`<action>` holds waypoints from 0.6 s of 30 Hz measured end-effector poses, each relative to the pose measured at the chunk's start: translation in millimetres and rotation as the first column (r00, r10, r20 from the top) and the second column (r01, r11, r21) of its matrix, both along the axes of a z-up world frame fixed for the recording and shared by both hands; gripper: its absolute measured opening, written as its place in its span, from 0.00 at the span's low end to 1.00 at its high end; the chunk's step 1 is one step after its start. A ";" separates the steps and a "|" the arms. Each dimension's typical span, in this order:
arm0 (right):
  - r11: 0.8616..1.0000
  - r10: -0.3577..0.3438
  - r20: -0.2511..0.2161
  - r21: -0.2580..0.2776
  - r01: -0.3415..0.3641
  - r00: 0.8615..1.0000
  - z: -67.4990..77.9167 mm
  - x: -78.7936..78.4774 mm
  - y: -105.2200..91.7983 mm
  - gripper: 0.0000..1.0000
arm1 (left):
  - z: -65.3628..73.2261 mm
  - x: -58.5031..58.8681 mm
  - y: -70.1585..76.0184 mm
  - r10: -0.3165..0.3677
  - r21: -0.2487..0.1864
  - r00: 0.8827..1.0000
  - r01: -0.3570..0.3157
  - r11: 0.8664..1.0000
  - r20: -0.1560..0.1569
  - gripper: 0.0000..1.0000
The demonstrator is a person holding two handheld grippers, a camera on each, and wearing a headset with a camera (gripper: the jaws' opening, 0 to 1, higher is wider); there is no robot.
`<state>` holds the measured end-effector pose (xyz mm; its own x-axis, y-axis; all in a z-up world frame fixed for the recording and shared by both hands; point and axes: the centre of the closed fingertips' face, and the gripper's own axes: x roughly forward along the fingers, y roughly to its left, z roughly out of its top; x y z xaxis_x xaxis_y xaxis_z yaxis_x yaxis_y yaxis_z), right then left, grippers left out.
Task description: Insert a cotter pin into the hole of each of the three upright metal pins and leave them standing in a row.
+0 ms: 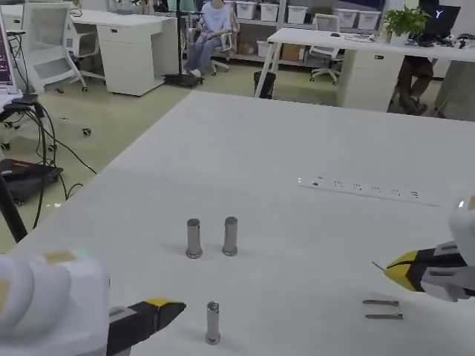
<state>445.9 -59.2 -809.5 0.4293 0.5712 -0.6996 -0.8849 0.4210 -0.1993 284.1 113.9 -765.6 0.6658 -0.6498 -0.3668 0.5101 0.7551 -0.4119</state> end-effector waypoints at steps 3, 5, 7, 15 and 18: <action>1.000 0.003 0.007 0.003 -0.003 1.000 2.6 -7.9 -0.8 0.02 | 1.5 2.2 1.4 -0.004 0.008 1.000 0.003 1.000 0.012 0.86; 1.000 0.006 0.011 0.012 -0.006 1.000 5.0 -13.9 -0.6 0.02 | 2.2 3.7 2.2 -0.004 0.009 1.000 0.004 1.000 0.013 0.86; 1.000 0.010 0.014 0.017 -0.010 1.000 7.2 -20.2 0.0 0.02 | 3.1 5.1 2.6 -0.009 0.012 1.000 0.008 1.000 0.018 0.85; 0.998 0.051 0.045 0.037 -0.052 0.998 18.9 -46.2 7.1 0.02 | 6.4 11.2 -1.1 -0.039 0.030 0.999 0.038 0.999 0.036 0.81; 0.998 0.055 0.081 0.019 -0.057 0.995 21.5 -52.2 7.2 0.02 | 7.2 12.2 -4.4 -0.057 0.037 0.998 0.056 0.998 0.035 0.79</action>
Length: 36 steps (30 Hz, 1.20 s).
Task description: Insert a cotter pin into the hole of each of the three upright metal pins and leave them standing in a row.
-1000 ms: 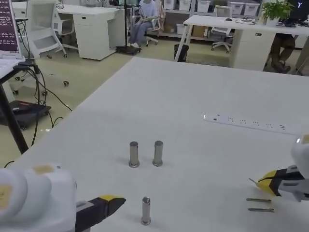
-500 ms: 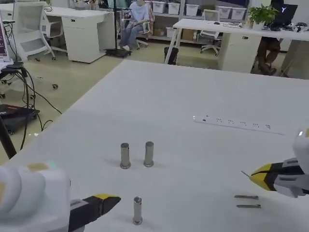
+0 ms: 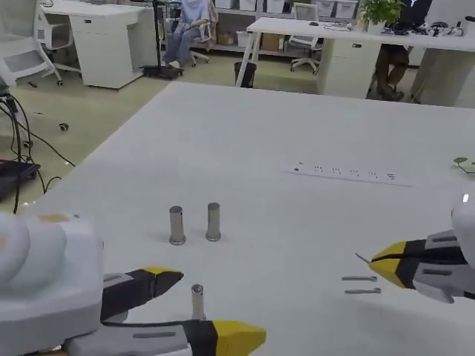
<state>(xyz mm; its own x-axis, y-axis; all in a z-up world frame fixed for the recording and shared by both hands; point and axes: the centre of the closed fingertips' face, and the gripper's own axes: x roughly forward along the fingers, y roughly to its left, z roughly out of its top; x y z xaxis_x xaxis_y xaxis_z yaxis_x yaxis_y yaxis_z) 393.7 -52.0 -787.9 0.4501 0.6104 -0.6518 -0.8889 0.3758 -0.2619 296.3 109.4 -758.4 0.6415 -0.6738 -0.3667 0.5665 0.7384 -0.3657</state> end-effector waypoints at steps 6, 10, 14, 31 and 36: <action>0.999 0.014 0.023 0.031 -0.015 1.000 10.2 -16.3 7.8 0.02 | 2.8 4.8 -6.0 -0.013 -0.001 1.000 0.013 1.000 0.007 0.77; 0.999 0.026 0.042 0.041 -0.028 0.999 15.4 -24.3 12.7 0.03 | 4.9 6.6 -12.8 -0.032 -0.006 0.999 0.032 0.999 0.011 0.74; 0.998 0.029 0.062 0.047 -0.032 0.998 19.5 -29.4 16.5 0.03 | 8.0 7.8 -20.6 -0.054 -0.018 0.999 0.054 0.998 0.008 0.71; 0.992 0.109 0.155 0.040 -0.117 0.982 42.5 -61.6 38.5 0.03 | 25.0 13.9 -55.9 -0.144 -0.187 0.989 0.135 0.973 -0.037 0.52; 0.989 0.138 0.175 0.027 -0.145 0.975 45.0 -72.6 44.7 0.03 | 24.4 12.4 -62.3 -0.163 -0.219 0.985 0.146 0.965 -0.063 0.49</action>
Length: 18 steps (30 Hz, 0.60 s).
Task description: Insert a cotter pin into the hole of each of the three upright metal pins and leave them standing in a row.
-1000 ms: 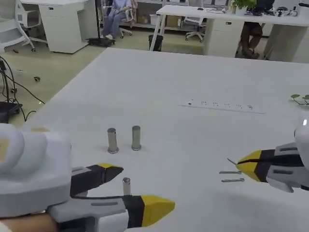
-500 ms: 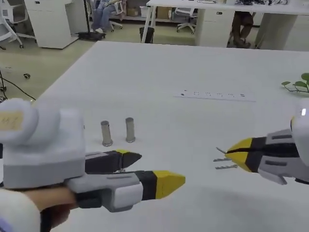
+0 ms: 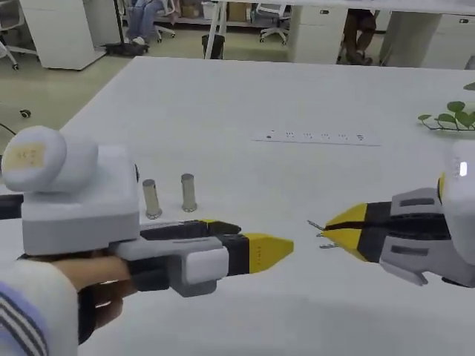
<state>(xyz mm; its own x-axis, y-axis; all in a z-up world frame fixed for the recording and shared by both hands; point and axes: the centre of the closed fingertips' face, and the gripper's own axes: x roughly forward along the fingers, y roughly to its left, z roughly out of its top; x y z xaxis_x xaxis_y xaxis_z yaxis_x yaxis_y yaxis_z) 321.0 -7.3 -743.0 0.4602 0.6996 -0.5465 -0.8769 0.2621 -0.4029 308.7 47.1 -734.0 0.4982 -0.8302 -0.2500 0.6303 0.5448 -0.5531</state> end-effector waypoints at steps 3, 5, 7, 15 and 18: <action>1.000 0.025 0.020 -0.017 -0.024 0.999 0.0 -6.4 3.9 0.03 | -0.1 -0.1 -2.7 -0.003 -0.019 1.000 0.003 1.000 -0.023 0.43; 0.999 0.037 0.023 -0.016 -0.037 0.999 0.3 -10.9 7.0 0.03 | 0.0 -0.8 -4.7 -0.011 -0.024 1.000 0.011 1.000 -0.027 0.39; 0.998 0.052 0.031 -0.023 -0.051 0.998 0.5 -14.5 9.8 0.03 | 1.2 -2.2 -7.3 -0.023 -0.036 0.999 0.022 0.999 -0.032 0.39; 0.995 0.090 0.046 -0.036 -0.088 0.995 1.4 -22.1 17.7 0.03 | -1.8 -8.9 -13.8 -0.069 -0.060 0.994 0.064 0.996 -0.085 0.27; 0.994 0.104 0.055 -0.046 -0.102 0.993 2.0 -23.9 19.3 0.03 | -2.7 -9.9 -14.0 -0.075 -0.071 0.991 0.068 0.995 -0.107 0.23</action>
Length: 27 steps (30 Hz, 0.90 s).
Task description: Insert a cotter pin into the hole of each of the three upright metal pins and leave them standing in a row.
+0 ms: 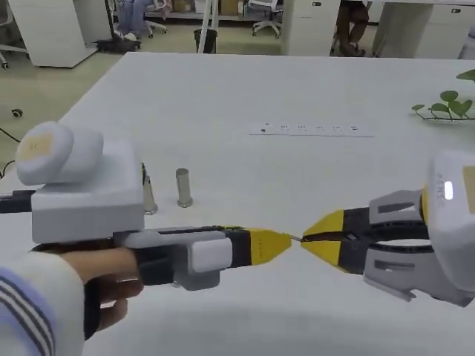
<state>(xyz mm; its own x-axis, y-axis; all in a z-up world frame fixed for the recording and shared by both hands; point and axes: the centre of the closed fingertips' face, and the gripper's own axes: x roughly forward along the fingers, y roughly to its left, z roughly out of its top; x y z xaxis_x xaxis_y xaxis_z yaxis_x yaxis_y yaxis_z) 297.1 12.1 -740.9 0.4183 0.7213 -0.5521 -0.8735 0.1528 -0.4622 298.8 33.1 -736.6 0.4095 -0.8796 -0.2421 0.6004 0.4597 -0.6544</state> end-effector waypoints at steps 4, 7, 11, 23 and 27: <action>1.000 0.016 0.005 -0.003 -0.016 1.000 1.5 -2.6 2.5 0.03 | -1.3 0.0 -0.3 0.000 -0.007 1.000 0.000 1.000 -0.027 0.21; 1.000 0.030 0.007 -0.005 -0.030 1.000 2.2 -4.8 5.8 0.03 | -1.1 -1.2 -1.3 -0.012 -0.015 0.999 0.012 1.000 -0.036 0.13; 0.999 0.042 0.010 -0.014 -0.042 0.999 0.8 -6.6 8.9 0.03 | -1.5 -0.5 -0.9 -0.010 -0.020 0.999 0.009 1.000 -0.049 0.12; 0.998 0.055 0.007 -0.017 -0.055 0.998 -1.9 -10.0 13.5 0.03 | -6.2 -4.1 -1.6 -0.021 -0.021 0.997 0.020 1.000 -0.078 0.04; 0.998 0.066 0.007 -0.022 -0.066 0.998 -2.2 -11.9 14.4 0.03 | -6.4 -4.6 -2.5 -0.023 -0.027 0.996 0.021 0.999 -0.085 0.02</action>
<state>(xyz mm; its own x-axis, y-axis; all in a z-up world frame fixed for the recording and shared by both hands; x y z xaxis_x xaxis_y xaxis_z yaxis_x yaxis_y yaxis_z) 285.2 26.4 -743.1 0.3747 0.7355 -0.5645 -0.8777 0.0853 -0.4715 294.2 30.6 -743.0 0.3685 -0.8948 -0.2519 0.5517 0.4286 -0.7155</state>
